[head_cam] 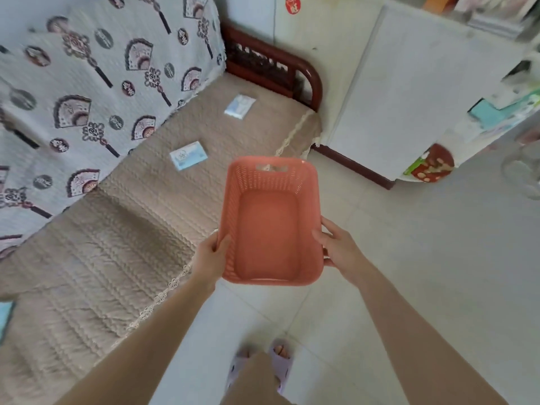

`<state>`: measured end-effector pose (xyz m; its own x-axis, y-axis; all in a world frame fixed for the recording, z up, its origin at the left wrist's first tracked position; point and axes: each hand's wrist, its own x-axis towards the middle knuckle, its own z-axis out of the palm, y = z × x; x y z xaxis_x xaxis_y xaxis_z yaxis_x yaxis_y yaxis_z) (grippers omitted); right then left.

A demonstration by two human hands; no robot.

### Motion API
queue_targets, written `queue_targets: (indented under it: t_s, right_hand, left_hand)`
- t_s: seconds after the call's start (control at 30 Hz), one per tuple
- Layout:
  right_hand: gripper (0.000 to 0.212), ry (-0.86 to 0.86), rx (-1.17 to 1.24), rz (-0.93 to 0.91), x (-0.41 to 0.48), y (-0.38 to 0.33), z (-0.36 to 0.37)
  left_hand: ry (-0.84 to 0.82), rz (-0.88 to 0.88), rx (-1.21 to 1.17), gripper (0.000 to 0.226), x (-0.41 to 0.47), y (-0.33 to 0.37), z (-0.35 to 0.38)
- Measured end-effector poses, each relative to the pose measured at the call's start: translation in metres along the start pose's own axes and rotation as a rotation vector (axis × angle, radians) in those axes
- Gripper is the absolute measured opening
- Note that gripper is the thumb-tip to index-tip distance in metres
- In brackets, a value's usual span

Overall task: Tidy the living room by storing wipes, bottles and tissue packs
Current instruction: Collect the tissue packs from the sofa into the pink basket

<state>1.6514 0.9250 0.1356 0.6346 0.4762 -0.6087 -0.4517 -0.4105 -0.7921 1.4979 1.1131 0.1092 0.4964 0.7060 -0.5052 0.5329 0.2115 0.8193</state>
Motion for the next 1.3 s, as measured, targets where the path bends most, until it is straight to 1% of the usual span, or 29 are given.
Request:
queue_targets:
  t_s: [0.1, 0.2, 0.33, 0.43, 0.53, 0.7, 0.77, 0.83, 1.0, 1.03, 1.13, 1.23, 1.3]
  right_hand:
    - [0.030, -0.053, -0.035, -0.010, 0.049, -0.030, 0.002]
    - [0.029, -0.111, -0.096, -0.031, 0.102, -0.060, 0.009]
    - [0.027, -0.168, -0.148, -0.052, 0.175, -0.098, 0.020]
    - [0.024, -0.223, -0.212, -0.037, 0.236, -0.137, 0.034]
    - [0.020, -0.301, -0.248, -0.025, 0.279, -0.167, 0.046]
    - [0.023, -0.378, -0.286, 0.001, 0.346, -0.202, 0.070]
    - [0.027, -0.391, -0.290, 0.015, 0.372, -0.213, 0.080]
    - [0.033, -0.425, -0.348, 0.035, 0.395, -0.224, 0.089]
    - [0.060, -0.504, -0.453, 0.103, 0.466, -0.252, 0.107]
    - [0.063, -0.505, -0.448, 0.105, 0.470, -0.253, 0.109]
    - [0.055, -0.539, -0.443, 0.160, 0.517, -0.269, 0.112]
    - [0.048, -0.588, -0.509, 0.196, 0.567, -0.284, 0.112]
    - [0.039, -0.607, -0.527, 0.230, 0.601, -0.290, 0.111]
  left_hand:
    - [0.065, -0.001, -0.023, 0.018, 0.033, 0.018, 0.005]
    - [0.112, -0.020, -0.073, 0.012, 0.073, 0.035, 0.011]
    - [0.171, -0.047, -0.159, 0.012, 0.130, 0.058, 0.015]
    - [0.227, -0.130, -0.214, 0.016, 0.184, 0.077, 0.015]
    - [0.273, -0.178, -0.268, 0.013, 0.217, 0.090, 0.014]
    - [0.383, -0.252, -0.310, 0.015, 0.264, 0.106, 0.007]
    - [0.431, -0.270, -0.329, 0.015, 0.278, 0.112, 0.006]
    - [0.473, -0.286, -0.349, 0.016, 0.292, 0.116, 0.006]
    - [0.601, -0.334, -0.418, 0.012, 0.331, 0.123, 0.018]
    - [0.611, -0.338, -0.424, 0.011, 0.331, 0.123, 0.018]
    - [0.679, -0.395, -0.471, 0.011, 0.356, 0.126, 0.033]
    - [0.757, -0.461, -0.529, 0.017, 0.384, 0.132, 0.057]
    - [0.811, -0.485, -0.541, 0.021, 0.406, 0.135, 0.071]
